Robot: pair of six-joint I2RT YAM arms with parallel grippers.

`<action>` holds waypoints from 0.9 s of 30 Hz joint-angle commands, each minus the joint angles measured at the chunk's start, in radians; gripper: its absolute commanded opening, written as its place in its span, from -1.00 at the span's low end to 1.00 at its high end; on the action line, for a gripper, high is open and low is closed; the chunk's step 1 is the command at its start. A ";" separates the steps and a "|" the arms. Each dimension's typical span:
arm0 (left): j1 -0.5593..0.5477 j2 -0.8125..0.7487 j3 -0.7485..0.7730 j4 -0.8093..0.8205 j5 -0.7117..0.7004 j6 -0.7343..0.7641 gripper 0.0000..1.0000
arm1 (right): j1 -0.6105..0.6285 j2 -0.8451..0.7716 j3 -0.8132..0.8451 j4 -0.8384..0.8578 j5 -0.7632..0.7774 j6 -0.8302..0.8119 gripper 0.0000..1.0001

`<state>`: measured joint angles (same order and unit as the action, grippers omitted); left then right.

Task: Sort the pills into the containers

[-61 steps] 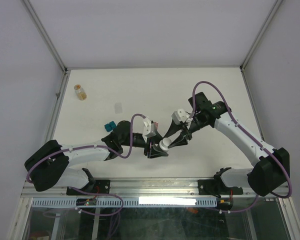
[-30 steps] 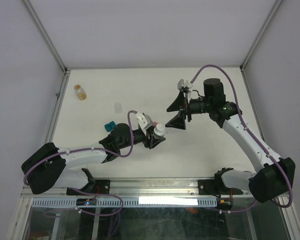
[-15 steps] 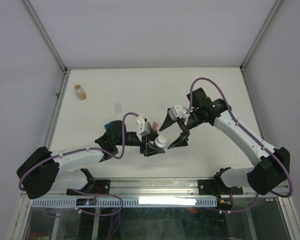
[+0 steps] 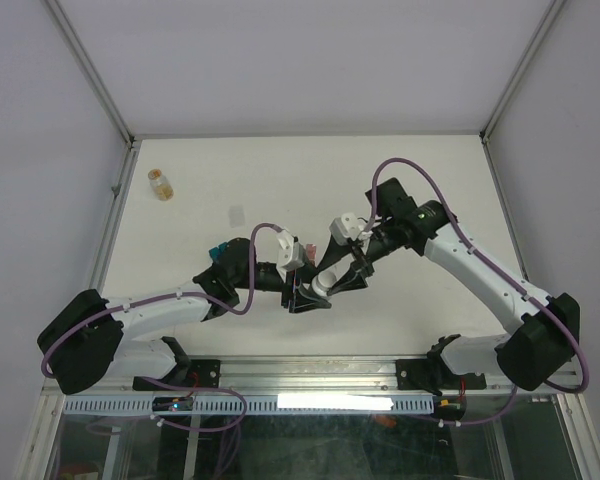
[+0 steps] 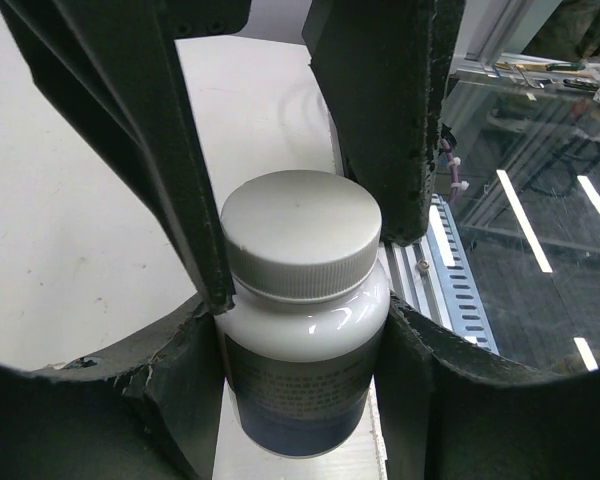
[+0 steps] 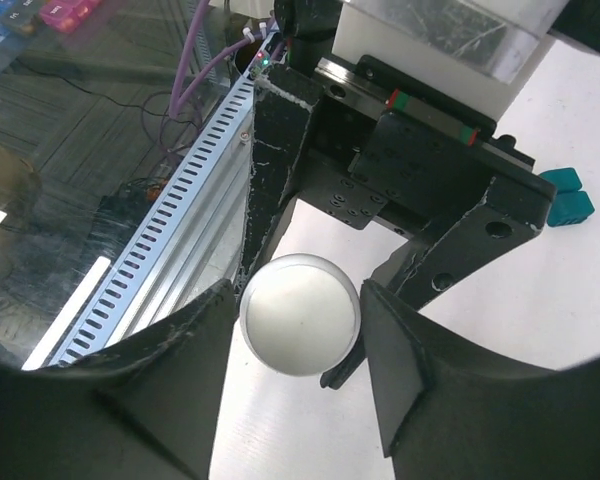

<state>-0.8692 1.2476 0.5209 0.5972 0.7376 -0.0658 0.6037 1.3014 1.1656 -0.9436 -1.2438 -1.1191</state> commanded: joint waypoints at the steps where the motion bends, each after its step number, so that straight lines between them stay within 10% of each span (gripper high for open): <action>1: 0.002 -0.009 0.045 0.022 0.006 0.017 -1.00 | 0.010 -0.034 -0.006 0.047 0.005 0.042 0.05; 9: 0.003 -0.042 0.020 0.054 -0.132 0.011 -1.00 | 0.009 -0.064 -0.054 0.251 0.087 0.323 -0.44; 20: -0.077 0.026 0.014 0.192 -0.873 -0.014 -1.00 | 0.000 -0.022 -0.186 0.730 0.570 1.180 -1.00; 25: -0.075 0.029 -0.025 0.230 -0.757 0.033 -1.00 | -0.055 -0.072 -0.092 0.710 0.339 1.087 0.54; 27: -0.067 0.006 -0.051 0.218 -0.678 0.038 -1.00 | -0.127 -0.117 -0.067 0.699 0.260 1.017 0.88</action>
<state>-0.9478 1.3014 0.4816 0.6899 0.0418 -0.0685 0.5640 1.2842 0.9989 -0.2642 -0.8448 -0.0807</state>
